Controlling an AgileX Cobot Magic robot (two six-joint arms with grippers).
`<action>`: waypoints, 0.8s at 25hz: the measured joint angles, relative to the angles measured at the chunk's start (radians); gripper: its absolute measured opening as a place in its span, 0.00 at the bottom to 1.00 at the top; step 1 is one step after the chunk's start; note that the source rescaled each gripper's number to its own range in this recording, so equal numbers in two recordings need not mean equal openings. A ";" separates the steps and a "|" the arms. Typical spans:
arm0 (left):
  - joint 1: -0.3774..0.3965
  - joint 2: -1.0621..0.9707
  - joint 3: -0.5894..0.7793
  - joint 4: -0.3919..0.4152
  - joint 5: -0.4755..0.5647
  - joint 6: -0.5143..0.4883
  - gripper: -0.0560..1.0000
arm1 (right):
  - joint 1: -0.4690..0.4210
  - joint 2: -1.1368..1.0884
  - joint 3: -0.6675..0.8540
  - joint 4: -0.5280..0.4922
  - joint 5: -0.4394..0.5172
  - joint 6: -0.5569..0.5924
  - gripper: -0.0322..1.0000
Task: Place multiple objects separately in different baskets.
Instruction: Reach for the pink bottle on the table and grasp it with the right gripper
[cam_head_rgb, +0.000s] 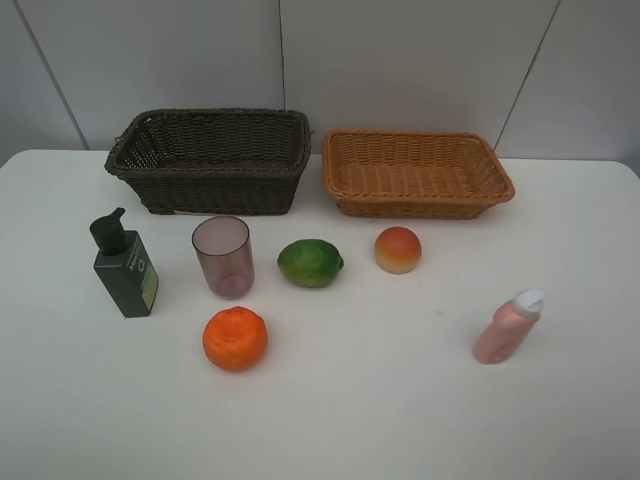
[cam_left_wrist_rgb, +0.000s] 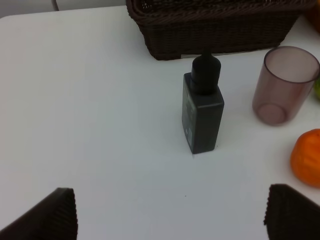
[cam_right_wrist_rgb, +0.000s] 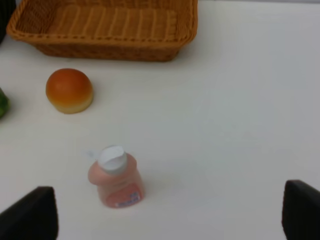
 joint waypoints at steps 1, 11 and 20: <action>0.000 0.000 0.000 0.000 0.000 0.000 0.97 | 0.000 0.049 -0.010 0.012 -0.008 0.000 0.95; 0.000 0.000 0.000 0.000 0.000 0.000 0.97 | 0.047 0.681 -0.207 0.157 -0.019 0.053 0.95; 0.000 0.000 0.000 0.000 0.000 0.000 0.97 | 0.172 0.984 -0.335 0.111 -0.054 0.676 0.95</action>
